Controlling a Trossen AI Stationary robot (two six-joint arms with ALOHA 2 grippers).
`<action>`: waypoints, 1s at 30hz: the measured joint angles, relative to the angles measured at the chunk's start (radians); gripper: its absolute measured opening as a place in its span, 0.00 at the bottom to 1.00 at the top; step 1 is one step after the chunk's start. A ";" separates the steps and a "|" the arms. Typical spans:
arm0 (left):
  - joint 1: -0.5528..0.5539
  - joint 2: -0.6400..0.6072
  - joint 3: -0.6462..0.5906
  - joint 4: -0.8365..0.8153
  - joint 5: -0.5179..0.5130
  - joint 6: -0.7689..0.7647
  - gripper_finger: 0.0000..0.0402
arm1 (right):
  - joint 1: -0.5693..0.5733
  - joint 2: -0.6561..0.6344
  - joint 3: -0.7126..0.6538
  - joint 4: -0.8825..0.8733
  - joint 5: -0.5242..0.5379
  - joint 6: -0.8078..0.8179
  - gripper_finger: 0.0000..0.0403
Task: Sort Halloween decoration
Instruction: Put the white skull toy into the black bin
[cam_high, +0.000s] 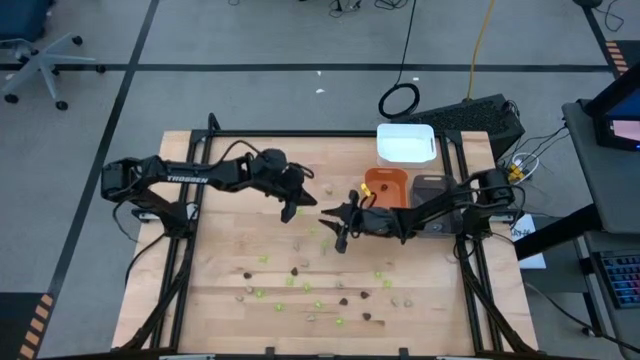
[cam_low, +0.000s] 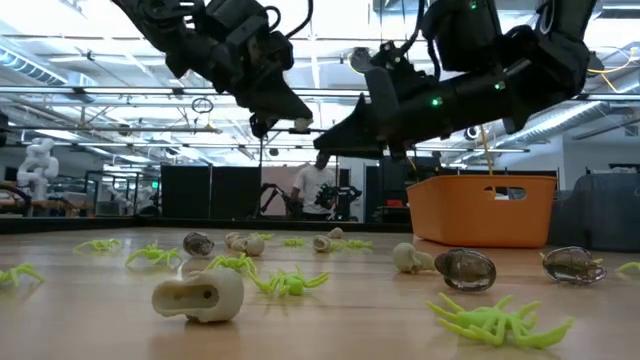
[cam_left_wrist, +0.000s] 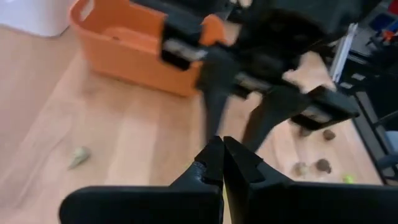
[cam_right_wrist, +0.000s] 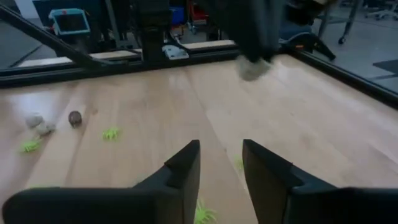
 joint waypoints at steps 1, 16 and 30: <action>-0.014 0.000 0.000 0.014 -0.007 -0.007 0.00 | -0.005 0.001 0.001 0.005 -0.010 -0.003 0.31; -0.210 0.000 -0.001 0.131 -0.188 -0.016 0.00 | -0.010 0.000 0.007 0.178 -0.236 -0.044 0.40; -0.238 0.000 -0.001 0.124 -0.239 -0.031 0.00 | -0.010 0.000 0.007 0.189 -0.261 -0.065 0.09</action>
